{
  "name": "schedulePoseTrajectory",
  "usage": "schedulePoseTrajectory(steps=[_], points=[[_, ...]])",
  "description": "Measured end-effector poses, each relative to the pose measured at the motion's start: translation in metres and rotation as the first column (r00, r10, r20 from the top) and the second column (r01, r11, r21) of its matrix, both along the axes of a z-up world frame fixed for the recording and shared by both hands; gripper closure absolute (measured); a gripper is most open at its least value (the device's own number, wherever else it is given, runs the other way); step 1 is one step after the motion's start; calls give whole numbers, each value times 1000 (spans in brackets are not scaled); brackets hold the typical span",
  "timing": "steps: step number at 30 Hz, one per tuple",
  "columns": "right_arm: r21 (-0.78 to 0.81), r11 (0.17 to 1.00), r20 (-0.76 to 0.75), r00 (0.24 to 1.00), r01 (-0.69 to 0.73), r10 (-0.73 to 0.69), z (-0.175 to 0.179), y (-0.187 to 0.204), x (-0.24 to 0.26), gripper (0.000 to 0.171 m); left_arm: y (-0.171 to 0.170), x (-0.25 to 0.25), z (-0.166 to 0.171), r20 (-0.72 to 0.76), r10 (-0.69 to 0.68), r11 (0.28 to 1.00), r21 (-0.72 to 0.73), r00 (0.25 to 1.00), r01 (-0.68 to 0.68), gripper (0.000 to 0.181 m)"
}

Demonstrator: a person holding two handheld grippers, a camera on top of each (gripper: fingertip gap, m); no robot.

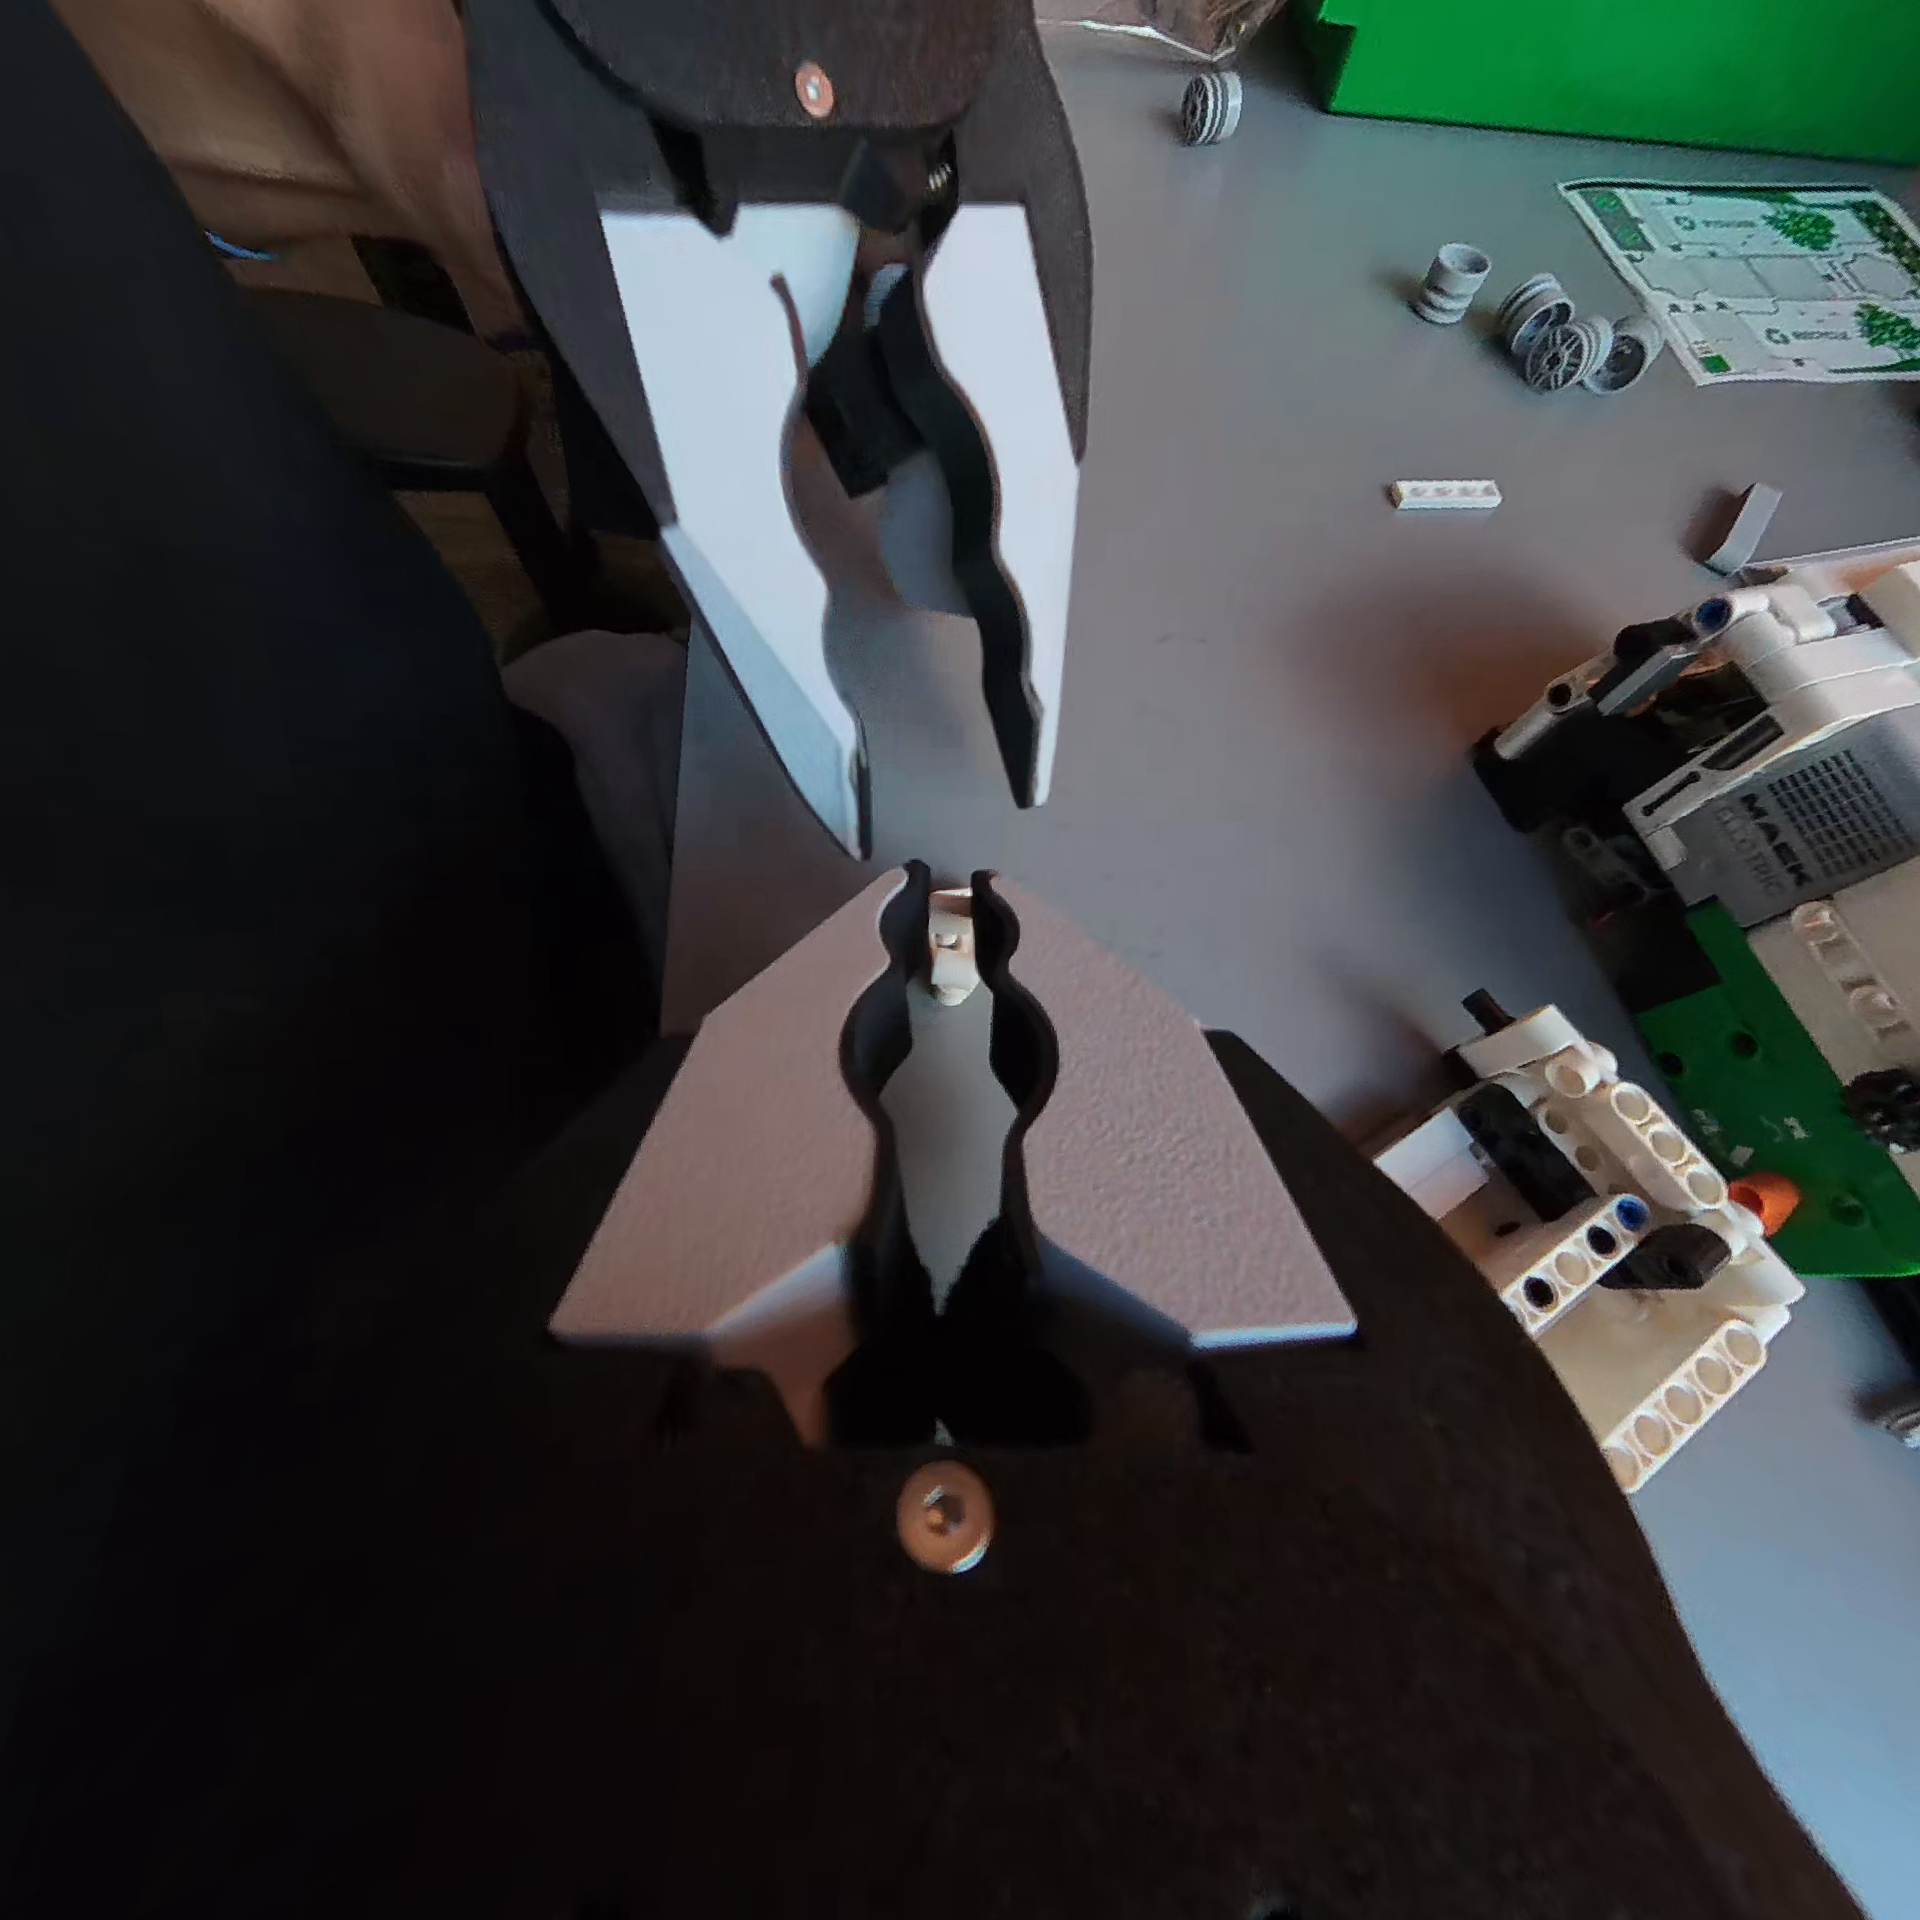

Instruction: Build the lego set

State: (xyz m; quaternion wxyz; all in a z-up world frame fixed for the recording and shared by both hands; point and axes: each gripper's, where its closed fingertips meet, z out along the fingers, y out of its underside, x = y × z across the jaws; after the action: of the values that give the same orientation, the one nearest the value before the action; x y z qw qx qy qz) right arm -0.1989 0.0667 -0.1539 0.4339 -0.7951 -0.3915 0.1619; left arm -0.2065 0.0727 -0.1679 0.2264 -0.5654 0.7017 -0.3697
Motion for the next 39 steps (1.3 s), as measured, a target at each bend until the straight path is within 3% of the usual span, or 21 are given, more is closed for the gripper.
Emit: schedulePoseTrajectory(steps=[8,12,39], points=[[-10,1000,-23,1000,-10,10,-3,-1,4,164,-9,17,-7,-26,-165,985,51,986,166,147],[-8,1000,-9,1000,-11,11,-5,-1,6,164,-15,19,-11,-45,-236,969,67,971,239,166],[-56,985,83,983,-161,165,-8,-4,4,164,-14,21,-12,-59,-296,955,18,953,297,166]])
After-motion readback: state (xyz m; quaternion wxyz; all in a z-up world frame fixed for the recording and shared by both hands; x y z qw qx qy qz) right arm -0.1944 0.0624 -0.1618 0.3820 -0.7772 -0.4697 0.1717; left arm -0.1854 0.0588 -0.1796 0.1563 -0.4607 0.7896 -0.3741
